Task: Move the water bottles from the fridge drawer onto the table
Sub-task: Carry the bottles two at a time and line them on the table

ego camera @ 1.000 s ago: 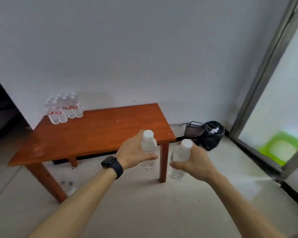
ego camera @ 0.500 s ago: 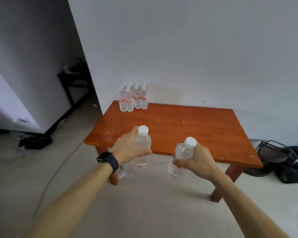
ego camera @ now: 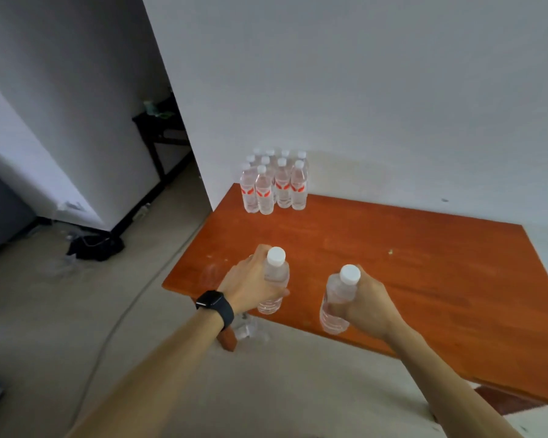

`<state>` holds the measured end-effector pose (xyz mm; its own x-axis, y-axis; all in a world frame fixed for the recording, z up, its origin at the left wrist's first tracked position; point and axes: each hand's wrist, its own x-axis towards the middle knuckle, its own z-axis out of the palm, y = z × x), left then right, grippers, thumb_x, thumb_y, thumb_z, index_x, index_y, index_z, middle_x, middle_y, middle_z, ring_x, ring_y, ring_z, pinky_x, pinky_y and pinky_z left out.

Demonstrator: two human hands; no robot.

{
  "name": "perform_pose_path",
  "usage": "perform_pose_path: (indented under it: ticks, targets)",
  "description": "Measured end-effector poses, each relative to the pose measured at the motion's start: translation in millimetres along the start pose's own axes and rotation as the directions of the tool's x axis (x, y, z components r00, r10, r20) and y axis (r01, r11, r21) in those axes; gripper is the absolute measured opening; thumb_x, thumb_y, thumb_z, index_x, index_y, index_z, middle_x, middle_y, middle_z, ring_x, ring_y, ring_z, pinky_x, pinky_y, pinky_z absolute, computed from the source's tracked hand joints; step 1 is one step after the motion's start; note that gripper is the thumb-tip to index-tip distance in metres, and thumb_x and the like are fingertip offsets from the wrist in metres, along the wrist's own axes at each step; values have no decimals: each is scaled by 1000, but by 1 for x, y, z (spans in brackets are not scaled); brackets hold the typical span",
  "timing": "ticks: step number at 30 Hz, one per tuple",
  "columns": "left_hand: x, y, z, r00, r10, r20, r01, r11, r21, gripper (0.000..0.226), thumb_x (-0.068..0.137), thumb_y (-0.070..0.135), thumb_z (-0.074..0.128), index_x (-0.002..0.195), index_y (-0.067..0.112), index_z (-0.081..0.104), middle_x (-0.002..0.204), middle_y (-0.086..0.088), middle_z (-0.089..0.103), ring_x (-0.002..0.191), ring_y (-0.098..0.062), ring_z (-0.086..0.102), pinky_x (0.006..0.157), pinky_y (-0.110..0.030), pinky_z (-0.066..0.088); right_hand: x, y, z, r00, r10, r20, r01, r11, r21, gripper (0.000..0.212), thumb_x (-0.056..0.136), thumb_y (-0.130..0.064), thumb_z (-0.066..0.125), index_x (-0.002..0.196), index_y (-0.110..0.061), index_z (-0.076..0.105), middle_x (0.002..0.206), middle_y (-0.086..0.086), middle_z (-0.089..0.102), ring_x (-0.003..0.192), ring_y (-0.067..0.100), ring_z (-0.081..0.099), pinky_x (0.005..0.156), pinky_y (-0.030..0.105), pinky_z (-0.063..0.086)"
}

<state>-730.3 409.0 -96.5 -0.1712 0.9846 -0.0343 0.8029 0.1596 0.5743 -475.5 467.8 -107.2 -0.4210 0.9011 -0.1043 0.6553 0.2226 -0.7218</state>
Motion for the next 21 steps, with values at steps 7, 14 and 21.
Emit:
perform_pose_path:
  ticks: [7,14,21]
  targets:
    - [91,-39,17,999,3,45,-4,1000,28,67,75,55,78,123,34,37,110,9,64,96,-14,66,80,-36,60,107,11,21,995,82,60,-82,997,5,68,59,-41,94,110,-34,50,102,-17,60,95,11,62,80,33,55]
    - [195,-90,43,996,-15,92,4,994,113,73,76,48,82,131,30,37,138,-3,44,100,-21,66,77,-30,59,204,20,55,981,170,95,-152,973,-171,90,61,-56,88,137,-32,46,142,-1,44,124,25,54,103,49,49]
    - [308,-122,22,984,169,53,-176,970,170,68,73,47,81,123,38,34,114,8,60,84,-15,64,61,-26,48,301,11,75,969,249,9,-244,955,-168,70,66,-58,84,124,-37,51,120,-6,49,104,16,60,84,35,57]
